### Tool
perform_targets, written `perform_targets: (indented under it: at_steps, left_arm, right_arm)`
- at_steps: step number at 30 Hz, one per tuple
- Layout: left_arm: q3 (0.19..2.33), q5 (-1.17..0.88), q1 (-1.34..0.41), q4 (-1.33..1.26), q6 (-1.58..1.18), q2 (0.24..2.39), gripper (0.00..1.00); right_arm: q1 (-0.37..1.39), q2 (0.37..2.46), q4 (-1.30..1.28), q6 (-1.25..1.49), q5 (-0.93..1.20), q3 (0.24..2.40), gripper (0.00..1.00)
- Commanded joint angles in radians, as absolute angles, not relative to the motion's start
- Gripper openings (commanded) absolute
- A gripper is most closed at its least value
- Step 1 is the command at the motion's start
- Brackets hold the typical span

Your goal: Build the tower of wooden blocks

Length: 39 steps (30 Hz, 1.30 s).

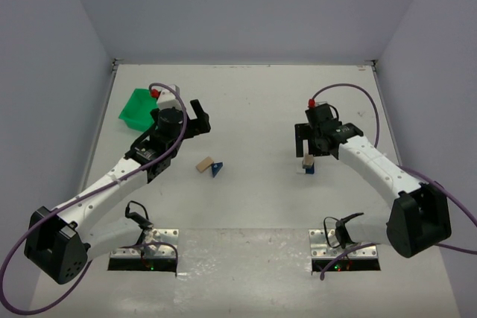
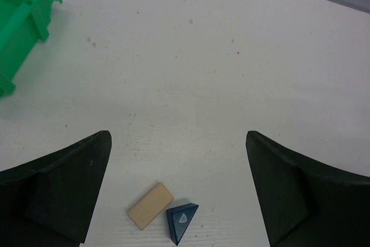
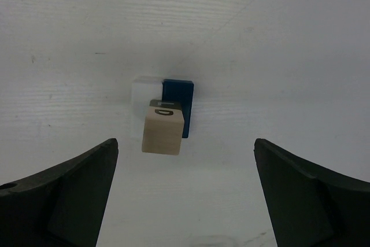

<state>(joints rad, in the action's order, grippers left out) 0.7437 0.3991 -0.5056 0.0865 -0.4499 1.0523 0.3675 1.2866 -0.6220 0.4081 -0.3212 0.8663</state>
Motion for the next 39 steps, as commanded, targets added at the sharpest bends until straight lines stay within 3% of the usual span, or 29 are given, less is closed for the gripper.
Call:
perform_targets:
  at_steps: [1,39]
  left_arm:
    - [0.741,0.387,-0.515,0.025,-0.434,1.034,1.00]
    - [0.726,0.417,-0.515,0.017,-0.423,1.015,1.00]
  right_arm:
    - [0.379,1.273,-0.608,0.398,-0.340,0.839,0.99]
    - [0.385,1.324,-0.583,0.387,-0.384,0.802,0.99]
